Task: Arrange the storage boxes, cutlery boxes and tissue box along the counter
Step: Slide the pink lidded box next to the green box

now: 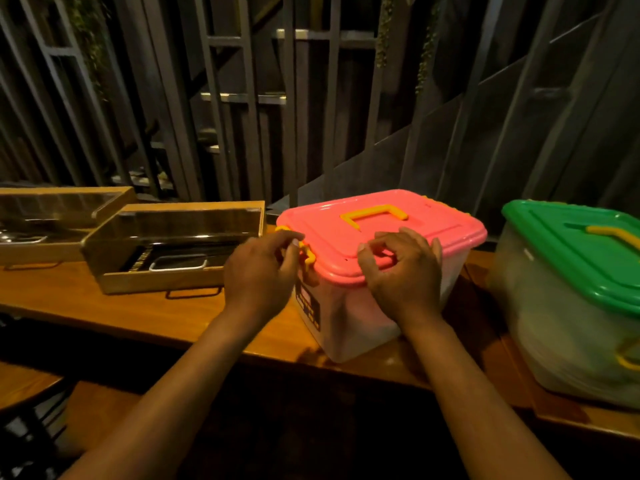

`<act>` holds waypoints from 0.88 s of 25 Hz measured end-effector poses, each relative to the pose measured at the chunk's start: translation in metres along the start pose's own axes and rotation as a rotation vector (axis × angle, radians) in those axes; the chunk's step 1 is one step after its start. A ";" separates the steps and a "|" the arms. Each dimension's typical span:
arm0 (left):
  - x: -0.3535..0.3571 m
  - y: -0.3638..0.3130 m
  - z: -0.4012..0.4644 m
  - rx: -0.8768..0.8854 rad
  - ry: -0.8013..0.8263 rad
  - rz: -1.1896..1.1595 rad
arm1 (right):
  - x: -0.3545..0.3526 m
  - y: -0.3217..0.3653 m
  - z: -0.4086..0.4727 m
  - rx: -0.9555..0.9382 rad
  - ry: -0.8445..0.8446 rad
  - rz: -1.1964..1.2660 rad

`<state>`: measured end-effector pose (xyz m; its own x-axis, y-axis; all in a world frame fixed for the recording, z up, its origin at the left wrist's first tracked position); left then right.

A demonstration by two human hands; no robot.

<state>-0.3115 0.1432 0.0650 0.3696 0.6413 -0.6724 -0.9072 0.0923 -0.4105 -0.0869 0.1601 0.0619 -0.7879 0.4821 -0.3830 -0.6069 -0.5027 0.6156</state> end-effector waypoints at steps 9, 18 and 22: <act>0.089 0.030 0.061 -0.227 0.319 -0.362 | 0.033 0.026 -0.016 -0.071 0.170 -0.173; 0.081 -0.017 0.010 -0.303 0.178 -0.128 | -0.038 -0.019 -0.014 -0.127 0.254 0.006; 0.079 -0.027 0.006 -0.375 0.159 -0.161 | -0.083 -0.048 -0.011 -0.144 0.294 0.041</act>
<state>-0.2590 0.1959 0.0273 0.5530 0.5138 -0.6559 -0.7105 -0.1205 -0.6934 0.0069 0.1360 0.0561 -0.7955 0.2423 -0.5555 -0.5662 -0.6238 0.5388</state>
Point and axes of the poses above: each hand's wrist, its own z-axis towards the middle knuckle, its own x-axis out of the palm, y = z × x, the point moved 9 cm from there along z, towards the middle knuckle, and after that the axes turned 13 degrees about z, right-handed, at the moved point
